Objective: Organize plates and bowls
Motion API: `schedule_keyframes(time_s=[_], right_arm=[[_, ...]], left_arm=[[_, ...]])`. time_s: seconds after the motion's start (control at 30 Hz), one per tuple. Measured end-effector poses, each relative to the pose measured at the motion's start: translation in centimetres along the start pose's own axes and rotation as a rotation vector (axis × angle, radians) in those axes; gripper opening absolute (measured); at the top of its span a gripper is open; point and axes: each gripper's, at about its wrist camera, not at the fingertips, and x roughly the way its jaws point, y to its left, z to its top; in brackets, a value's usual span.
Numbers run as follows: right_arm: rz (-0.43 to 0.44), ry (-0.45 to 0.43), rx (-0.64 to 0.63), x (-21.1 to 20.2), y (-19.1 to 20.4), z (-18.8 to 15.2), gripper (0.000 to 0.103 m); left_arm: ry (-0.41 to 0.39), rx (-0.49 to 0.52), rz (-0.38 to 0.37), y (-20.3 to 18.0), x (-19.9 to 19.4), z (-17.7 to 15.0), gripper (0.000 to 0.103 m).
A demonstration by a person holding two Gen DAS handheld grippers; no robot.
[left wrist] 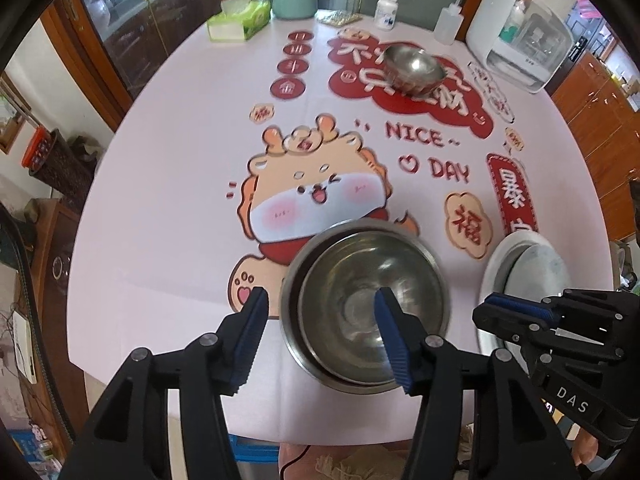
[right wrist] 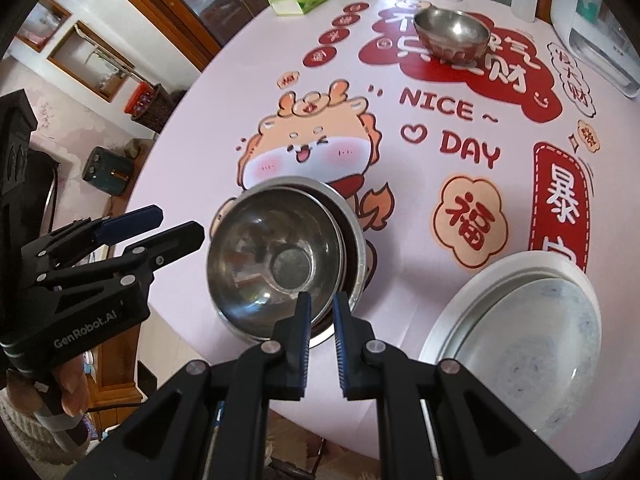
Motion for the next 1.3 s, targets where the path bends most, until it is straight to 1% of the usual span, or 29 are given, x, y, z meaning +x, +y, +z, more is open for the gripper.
schedule_keyframes(time_s=[0.07,0.17,0.4,0.47,0.5,0.57,0.63,0.67,0.7,0.77,0.83,0.97,1.03,1.13,1.17,1.27,1.3], right_arm=[[0.012,-0.02,-0.008,-1.2,-0.1,0.1,0.011],[0.037,-0.051,-0.02,-3.3,-0.3,0.4,0.011],[0.055,-0.144,-0.049,-8.4,-1.2,2.3,0.011],[0.053,-0.171,-0.055,-9.8,-1.5,3.3,0.011],[0.052,-0.184,-0.057,-10.5,-1.7,3.8,0.012],[0.05,-0.209,-0.054,-11.8,-2.0,5.1,0.018],[0.044,-0.245,-0.042,-13.1,-2.4,6.3,0.031],[0.036,-0.271,-0.031,-13.9,-2.7,7.2,0.032],[0.028,-0.29,-0.021,-14.5,-3.0,8.1,0.032],[0.02,-0.319,0.007,-15.5,-3.7,9.8,0.033],[0.007,-0.343,0.034,-16.3,-4.4,11.5,0.033],[-0.061,-0.384,0.086,-16.9,-6.1,15.3,0.033],[-0.082,-0.388,0.106,-16.5,-7.0,16.9,0.033],[-0.12,-0.377,0.147,-14.8,-8.9,19.5,0.033],[-0.132,-0.365,0.163,-14.0,-9.7,20.4,0.033],[-0.139,-0.32,0.216,-10.9,-12.1,22.4,0.033],[-0.139,-0.303,0.23,-9.6,-12.9,23.1,0.033]], left_arm=[[-0.037,0.012,0.015,-0.9,-1.5,0.2,0.066],[-0.093,0.031,0.041,-2.1,-3.6,0.8,0.072],[-0.171,0.067,0.075,-4.2,-7.3,2.9,0.076],[-0.194,0.08,0.088,-4.5,-8.3,4.1,0.081],[-0.2,0.086,0.089,-4.6,-8.6,4.6,0.081],[-0.209,0.102,0.091,-4.7,-9.5,6.1,0.081],[-0.229,0.129,0.094,-4.6,-10.6,8.2,0.081],[-0.237,0.136,0.098,-4.5,-10.9,8.8,0.082],[-0.253,0.152,0.1,-4.4,-11.4,10.3,0.082],[-0.265,0.167,0.097,-4.1,-11.8,12.3,0.085],[-0.28,0.187,0.09,-3.7,-12.0,14.9,0.085],[-0.301,0.224,0.1,-3.3,-10.9,20.1,0.086],[-0.297,0.237,0.082,-3.2,-9.3,22.5,0.085],[-0.261,0.235,0.036,-3.1,-6.3,25.8,0.086],[-0.24,0.232,0.015,-3.2,-4.8,27.0,0.086],[-0.196,0.237,-0.031,-3.9,-0.7,29.3,0.086],[-0.169,0.245,-0.065,-4.2,1.4,30.4,0.086]])
